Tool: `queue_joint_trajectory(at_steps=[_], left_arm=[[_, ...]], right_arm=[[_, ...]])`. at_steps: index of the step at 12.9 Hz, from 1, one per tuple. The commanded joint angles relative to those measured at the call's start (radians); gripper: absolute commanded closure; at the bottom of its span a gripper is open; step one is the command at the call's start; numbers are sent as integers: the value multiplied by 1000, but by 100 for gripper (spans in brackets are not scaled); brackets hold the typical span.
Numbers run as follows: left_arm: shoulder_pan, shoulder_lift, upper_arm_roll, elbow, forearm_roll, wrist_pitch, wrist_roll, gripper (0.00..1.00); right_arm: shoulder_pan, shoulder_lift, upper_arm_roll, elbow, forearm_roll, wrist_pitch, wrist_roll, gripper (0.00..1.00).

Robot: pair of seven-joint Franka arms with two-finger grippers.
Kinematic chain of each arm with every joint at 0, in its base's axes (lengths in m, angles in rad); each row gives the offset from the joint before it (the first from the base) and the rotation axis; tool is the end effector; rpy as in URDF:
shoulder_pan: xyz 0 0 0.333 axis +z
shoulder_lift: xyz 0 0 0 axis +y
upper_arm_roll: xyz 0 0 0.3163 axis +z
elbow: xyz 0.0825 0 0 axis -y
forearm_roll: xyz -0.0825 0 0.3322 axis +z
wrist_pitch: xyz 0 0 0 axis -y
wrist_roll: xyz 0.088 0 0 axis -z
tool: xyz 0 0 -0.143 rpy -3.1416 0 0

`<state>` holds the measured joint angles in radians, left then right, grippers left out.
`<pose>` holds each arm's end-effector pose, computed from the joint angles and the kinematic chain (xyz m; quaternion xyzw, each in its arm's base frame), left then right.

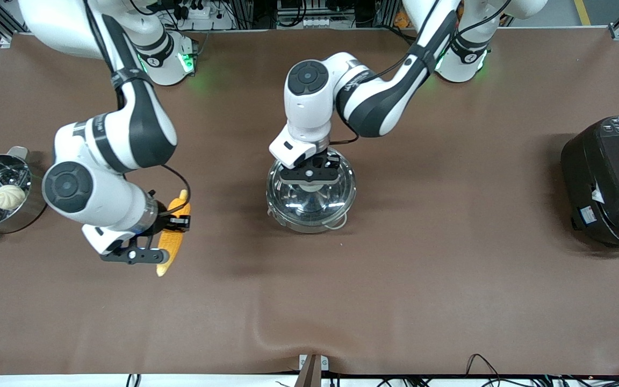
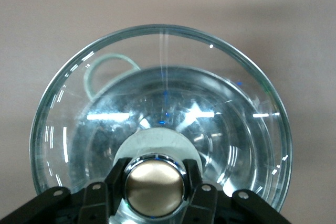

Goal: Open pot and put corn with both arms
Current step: 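Lift the lid off with the left gripper while the right gripper carries corn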

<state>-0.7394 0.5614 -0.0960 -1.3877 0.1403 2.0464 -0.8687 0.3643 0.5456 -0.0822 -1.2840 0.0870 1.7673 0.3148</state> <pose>0.4735 -0.4870 0.3786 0.9980 -0.0038 0.0621 0.0121 0.6237 0.2034 0.4080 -0.9991 0.0208 0.0351 0.0111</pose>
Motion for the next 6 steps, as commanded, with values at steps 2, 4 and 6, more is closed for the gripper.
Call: queue_joint_trajectory(at_steps=[2,4,6], left_arm=[[90,-55,-5,-4,12,-32,-27,100],[179,-54,-4,-5,16,-32,-21,100],[257,-55,-4,-11,18,-32,-23,100]], right_arm=[[56,-1,-8,18,5,-8,93,100],[129,13,-10,25,3,-6,260,100],[177,36,-8,38,3,-6,358,100]])
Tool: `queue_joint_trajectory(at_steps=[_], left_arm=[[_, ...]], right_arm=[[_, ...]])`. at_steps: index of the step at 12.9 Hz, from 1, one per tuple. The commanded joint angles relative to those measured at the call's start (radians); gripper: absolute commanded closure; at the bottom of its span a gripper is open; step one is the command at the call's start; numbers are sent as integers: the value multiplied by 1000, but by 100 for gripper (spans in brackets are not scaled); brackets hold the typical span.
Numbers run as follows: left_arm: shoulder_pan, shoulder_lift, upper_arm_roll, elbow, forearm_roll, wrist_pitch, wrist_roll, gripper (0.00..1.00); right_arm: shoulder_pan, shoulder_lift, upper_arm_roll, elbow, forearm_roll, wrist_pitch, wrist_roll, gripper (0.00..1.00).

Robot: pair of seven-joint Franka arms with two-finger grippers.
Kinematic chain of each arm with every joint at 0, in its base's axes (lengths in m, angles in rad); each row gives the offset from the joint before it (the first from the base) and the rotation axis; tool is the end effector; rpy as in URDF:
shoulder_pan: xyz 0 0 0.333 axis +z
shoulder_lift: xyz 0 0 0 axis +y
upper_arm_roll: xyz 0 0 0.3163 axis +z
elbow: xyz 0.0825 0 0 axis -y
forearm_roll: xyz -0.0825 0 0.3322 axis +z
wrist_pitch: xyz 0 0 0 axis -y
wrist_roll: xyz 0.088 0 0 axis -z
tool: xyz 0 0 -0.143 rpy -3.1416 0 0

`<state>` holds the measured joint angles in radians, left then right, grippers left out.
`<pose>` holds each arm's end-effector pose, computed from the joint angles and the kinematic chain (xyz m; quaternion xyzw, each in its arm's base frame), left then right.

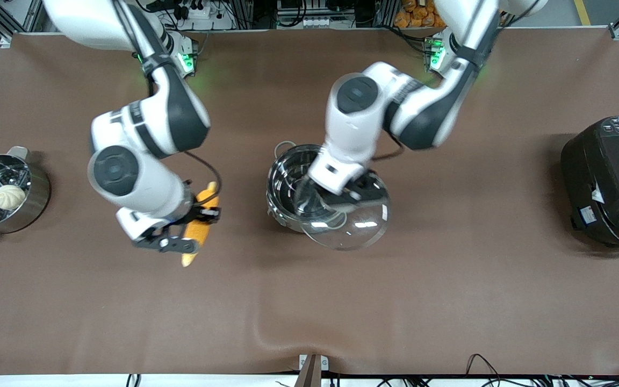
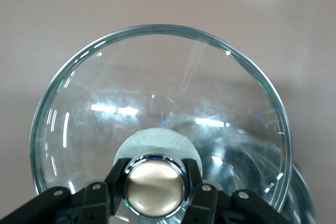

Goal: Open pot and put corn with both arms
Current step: 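Lift the lid off with the left gripper while the right gripper carries corn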

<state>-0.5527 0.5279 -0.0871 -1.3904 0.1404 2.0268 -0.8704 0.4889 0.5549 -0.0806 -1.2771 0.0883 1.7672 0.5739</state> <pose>0.5546 -0.3836 0.3978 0.9930 0.0946 0.0697 0.0065 0.5947 0.2810 0.4048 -0.9955 0.0873 0.0380 0.0042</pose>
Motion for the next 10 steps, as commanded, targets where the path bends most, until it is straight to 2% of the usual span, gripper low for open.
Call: queue_joint_trajectory(at_steps=[1,5,8,10], left_arm=[[117,-22,-14,-12,19,-14,-21,100],[263,-26,-29,-35,10,-33,-1,100],[301,-64,-29,-139,11,-33,27,100],[307,-130,-29,-249,13,-11,56,100]], right_arm=[[87,33,-11,41,2,-6,113,100],[200,46,-7,53,8,-3,153,100],[275,83,-2,56,47,21,194,97],[338,91,-4,47,44,20,243,97]])
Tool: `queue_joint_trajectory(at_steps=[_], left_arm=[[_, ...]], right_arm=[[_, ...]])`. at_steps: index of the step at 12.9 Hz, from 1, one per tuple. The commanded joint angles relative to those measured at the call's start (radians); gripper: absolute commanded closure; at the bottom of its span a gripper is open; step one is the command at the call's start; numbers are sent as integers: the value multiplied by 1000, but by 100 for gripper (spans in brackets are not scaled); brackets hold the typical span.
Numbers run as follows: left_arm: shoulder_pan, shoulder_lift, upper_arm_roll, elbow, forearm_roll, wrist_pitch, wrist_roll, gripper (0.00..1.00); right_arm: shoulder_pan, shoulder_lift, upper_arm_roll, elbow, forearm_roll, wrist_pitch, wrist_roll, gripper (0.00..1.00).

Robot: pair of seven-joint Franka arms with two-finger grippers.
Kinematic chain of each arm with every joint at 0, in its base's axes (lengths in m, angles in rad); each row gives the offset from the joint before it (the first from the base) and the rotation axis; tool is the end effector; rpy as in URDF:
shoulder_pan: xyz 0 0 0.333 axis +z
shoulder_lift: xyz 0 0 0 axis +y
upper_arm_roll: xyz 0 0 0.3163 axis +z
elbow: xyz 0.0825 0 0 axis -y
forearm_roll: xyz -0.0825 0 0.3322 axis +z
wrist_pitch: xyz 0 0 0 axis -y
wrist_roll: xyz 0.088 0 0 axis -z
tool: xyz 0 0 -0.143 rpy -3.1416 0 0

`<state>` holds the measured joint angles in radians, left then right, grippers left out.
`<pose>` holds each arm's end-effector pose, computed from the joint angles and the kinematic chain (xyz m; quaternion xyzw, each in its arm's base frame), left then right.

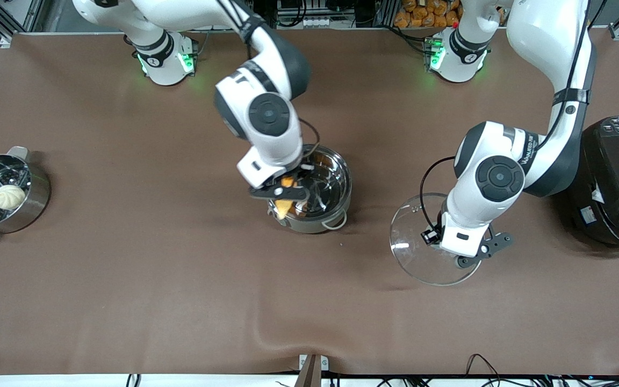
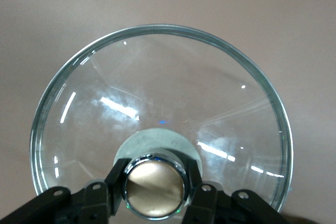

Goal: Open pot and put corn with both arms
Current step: 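Lower the corn into the pot and open the right gripper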

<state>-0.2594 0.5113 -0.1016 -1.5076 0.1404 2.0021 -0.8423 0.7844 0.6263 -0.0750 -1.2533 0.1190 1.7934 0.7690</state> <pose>0.6138 -0.2076 0.3560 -0.9758 -0.2153 -0.0163 0.0357 0.4911 0.4551 0.3695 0.9977 -0.0392 -0.0549 0.0025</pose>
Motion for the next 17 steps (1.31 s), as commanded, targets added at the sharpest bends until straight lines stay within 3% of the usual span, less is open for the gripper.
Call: queue_joint_trajectory(at_steps=[1,5,9,10,11,13,14,17], left_arm=[[14,-144,-15,-178,13,35,31,100],[14,-293,-26,-386,11,44,32,100],[20,-269,-26,-448,10,147,25,100],[28,-264,-26,-468,10,194,23,100],[46,-252,-26,-474,10,229,22,100],[58,-209,-26,-474,10,259,31,100],[58,-191,-26,-474,8,295,29,100],[65,-159,-26,-476,7,331,29,100]], right_arm=[[44,20,-8,22,16,-6,53,96],[56,55,-8,15,19,29,55,94],[58,90,-8,6,22,90,52,87],[58,93,-8,6,22,107,55,81],[61,93,-8,5,21,113,59,63],[75,92,-9,5,16,115,59,10],[75,90,-9,5,10,115,59,0],[78,82,-9,6,18,113,59,0]])
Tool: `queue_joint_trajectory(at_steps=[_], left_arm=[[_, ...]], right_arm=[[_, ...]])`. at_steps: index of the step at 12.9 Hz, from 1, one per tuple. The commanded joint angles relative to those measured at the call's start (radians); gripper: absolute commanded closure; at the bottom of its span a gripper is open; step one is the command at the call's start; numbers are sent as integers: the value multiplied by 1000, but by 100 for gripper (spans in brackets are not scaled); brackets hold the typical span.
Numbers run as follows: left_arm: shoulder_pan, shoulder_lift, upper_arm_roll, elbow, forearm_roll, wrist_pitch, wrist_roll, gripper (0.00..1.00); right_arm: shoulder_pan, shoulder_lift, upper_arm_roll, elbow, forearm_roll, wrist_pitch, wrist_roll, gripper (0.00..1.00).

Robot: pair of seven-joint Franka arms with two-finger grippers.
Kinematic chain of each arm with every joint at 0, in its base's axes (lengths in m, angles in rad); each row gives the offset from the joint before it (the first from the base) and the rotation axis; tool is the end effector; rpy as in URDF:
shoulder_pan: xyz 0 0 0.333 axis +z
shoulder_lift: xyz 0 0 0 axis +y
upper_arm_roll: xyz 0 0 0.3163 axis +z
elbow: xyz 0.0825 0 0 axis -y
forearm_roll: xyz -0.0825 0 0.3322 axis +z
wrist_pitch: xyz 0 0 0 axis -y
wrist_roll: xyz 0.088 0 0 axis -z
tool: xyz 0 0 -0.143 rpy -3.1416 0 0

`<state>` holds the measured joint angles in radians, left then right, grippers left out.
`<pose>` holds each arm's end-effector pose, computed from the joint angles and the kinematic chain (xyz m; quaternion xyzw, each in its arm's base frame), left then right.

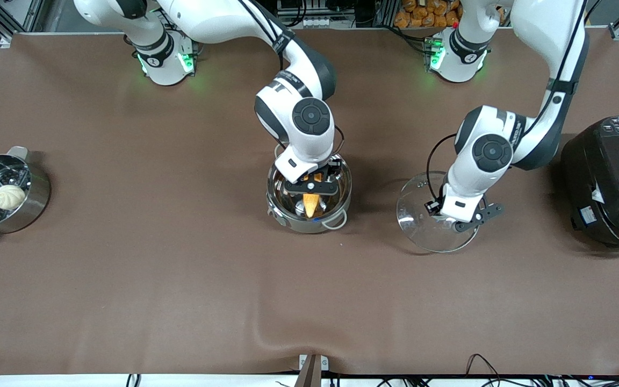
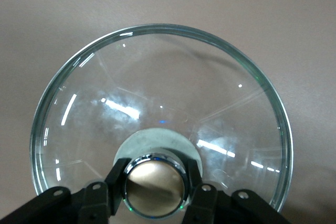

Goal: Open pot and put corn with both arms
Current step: 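Lower the corn into the pot and open the right gripper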

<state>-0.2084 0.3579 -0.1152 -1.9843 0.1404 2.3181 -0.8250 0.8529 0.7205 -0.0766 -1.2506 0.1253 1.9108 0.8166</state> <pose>0.5418 -0.1728 0.2842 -0.9784 -0.2043 -0.0083 0.0313 0.4731 0.5001 0.3159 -0.9985 0.0340 0.0439 0.0022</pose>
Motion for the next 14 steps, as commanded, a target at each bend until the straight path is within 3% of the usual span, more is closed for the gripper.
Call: queue_joint_trajectory(at_steps=[1,4,8,11,14], left_arm=[[21,10,-12,2,8,38,10,100],[30,42,-14,7,2,90,10,100],[26,70,-12,13,1,122,6,100],[21,107,-12,21,2,167,6,100],[20,122,-12,33,2,173,6,100]], right_arm=[[9,-16,-8,5,11,-7,12,0],[-26,-64,-17,13,11,-24,3,0],[-127,-173,-20,20,-3,-177,-7,0],[-259,-266,-20,69,-1,-317,-84,0],[-467,-404,-14,68,13,-397,-326,0]])
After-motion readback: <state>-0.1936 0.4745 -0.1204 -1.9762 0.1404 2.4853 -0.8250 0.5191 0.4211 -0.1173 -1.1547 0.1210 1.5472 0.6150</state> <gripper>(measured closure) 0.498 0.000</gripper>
